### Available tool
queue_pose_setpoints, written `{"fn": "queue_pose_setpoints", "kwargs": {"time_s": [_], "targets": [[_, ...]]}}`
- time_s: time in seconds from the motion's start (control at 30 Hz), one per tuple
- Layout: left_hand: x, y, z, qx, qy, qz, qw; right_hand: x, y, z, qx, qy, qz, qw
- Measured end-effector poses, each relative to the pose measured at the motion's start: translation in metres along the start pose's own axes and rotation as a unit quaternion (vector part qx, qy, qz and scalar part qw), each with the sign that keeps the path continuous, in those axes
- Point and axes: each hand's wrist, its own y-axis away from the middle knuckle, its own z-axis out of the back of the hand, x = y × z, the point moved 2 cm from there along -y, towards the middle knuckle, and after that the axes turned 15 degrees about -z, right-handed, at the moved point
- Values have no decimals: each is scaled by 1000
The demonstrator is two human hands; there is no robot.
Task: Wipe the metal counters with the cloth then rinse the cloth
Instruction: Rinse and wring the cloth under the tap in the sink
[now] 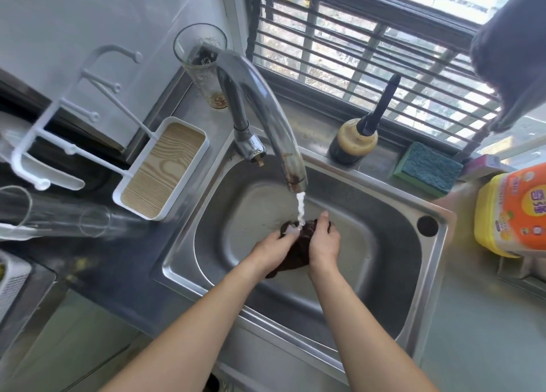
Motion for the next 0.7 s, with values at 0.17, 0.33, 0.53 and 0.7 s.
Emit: {"fn": "queue_pose_setpoints", "kwargs": {"time_s": [0.17,0.33,0.53,0.7], "targets": [[-2,-1,18,-130,64,-1,989,0,-5,10,-41,-5,54,998],[-26,-4,6,-153,288,85,941,-6,20,-18,138,20,72,988],[-28,0,-14,-143,244,38,958,-7,21,-21,-23,176,187,966],[-31,3,-16,-135,233,-5,963,6,14,-18,-56,173,107,977]]}}
